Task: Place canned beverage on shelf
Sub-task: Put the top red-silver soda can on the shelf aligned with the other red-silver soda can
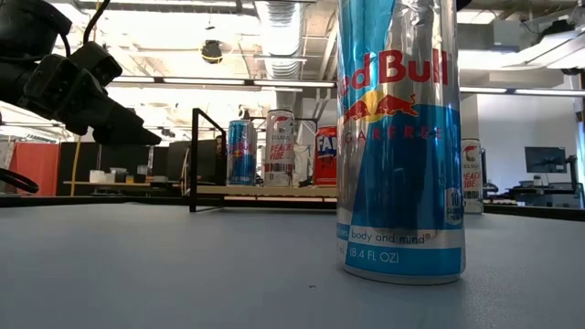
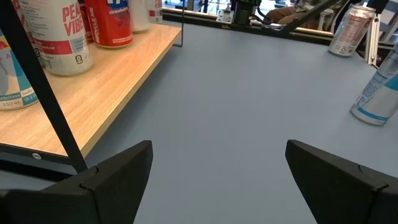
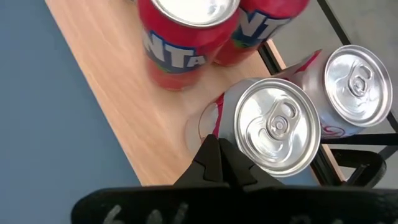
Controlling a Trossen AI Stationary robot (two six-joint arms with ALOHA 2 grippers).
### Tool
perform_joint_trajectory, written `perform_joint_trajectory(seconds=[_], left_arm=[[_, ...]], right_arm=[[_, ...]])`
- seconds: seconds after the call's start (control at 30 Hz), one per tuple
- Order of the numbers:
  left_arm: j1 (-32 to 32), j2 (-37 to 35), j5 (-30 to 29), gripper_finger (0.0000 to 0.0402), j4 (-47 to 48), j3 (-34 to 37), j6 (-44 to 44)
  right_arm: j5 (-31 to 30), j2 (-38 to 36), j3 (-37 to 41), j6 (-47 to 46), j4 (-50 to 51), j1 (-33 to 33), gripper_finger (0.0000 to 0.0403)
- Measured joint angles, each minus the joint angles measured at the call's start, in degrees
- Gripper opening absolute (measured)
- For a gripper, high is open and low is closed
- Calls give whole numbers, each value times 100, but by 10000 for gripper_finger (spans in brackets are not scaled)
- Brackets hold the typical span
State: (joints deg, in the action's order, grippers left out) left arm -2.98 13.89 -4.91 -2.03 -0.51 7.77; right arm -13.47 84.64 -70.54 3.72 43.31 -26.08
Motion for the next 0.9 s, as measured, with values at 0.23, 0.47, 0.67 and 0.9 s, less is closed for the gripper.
perform_joint_trajectory(seconds=[0.23, 0.47, 0.67, 0.9], left_arm=[[0, -1, 0, 357, -1, 0, 0], [0, -1, 0, 357, -1, 0, 0], [0, 0, 0, 357, -2, 0, 0], [0, 0, 0, 357, 0, 0, 0]], right_arm=[[-11, 0, 0, 85, -90, -7, 0], [88, 0, 2, 83, -172, 21, 0], [295, 0, 2, 81, -166, 152, 0], [304, 0, 2, 88, -74, 150, 0]])
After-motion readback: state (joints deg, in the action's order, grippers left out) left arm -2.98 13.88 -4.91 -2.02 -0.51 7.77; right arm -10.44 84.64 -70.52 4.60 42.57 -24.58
